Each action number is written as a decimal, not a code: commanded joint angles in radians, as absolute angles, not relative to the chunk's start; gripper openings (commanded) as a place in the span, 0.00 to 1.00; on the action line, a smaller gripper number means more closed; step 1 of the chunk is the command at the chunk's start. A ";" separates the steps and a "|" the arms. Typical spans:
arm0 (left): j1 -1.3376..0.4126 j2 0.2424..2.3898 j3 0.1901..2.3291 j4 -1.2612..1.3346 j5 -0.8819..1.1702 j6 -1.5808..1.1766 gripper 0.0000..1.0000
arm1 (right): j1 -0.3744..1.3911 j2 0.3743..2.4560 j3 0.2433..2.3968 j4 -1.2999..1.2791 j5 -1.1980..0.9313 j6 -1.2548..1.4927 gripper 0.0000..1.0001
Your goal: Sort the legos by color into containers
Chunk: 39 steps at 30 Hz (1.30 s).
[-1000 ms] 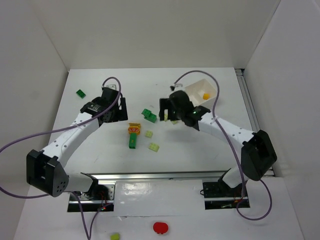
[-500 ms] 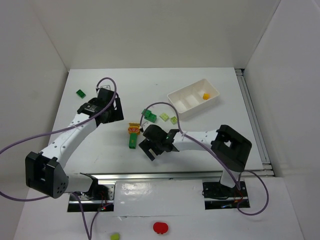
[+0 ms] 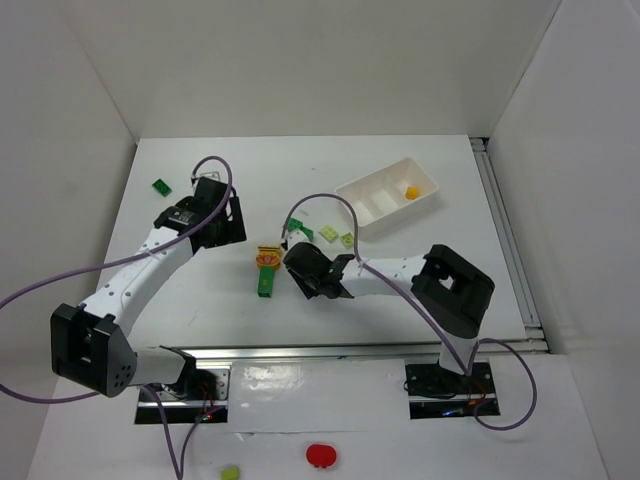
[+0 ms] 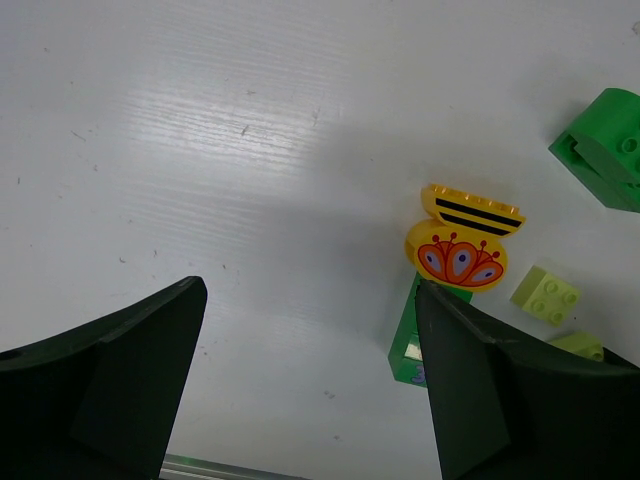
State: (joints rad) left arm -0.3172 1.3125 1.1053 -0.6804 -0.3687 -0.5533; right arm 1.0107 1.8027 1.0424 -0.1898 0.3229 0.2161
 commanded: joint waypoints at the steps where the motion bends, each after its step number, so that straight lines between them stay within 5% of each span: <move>1: -0.311 1.295 1.112 -0.670 -0.374 -0.545 0.95 | 0.988 1.702 1.075 -0.182 0.380 0.265 0.31; 12: -0.311 1.304 1.173 -0.643 -0.209 -0.472 1.00 | 0.638 1.563 1.247 -0.311 0.495 0.448 0.33; 25: -0.311 1.287 1.173 -0.707 -0.245 -0.463 0.97 | 0.290 1.934 1.578 -0.292 0.437 0.459 0.35; 27: -0.311 1.287 1.164 -0.707 -0.245 -0.463 0.97 | 0.281 1.946 1.578 -0.291 0.437 0.468 0.42; 30: -0.311 1.278 1.164 -0.707 -0.236 -0.474 0.97 | 0.281 1.947 1.578 -0.291 0.419 0.468 0.83; 31: -0.311 1.278 1.164 -0.707 -0.236 -0.474 0.97 | 0.281 1.928 1.578 -0.291 0.419 0.457 0.87; 34: -0.311 1.278 1.164 -0.707 -0.236 -0.474 0.97 | 0.325 1.841 1.537 -0.282 0.434 0.430 0.87; 39: -0.311 1.287 1.173 -0.707 -0.256 -0.483 0.97 | 0.445 1.648 1.340 -0.259 0.434 0.394 0.70</move>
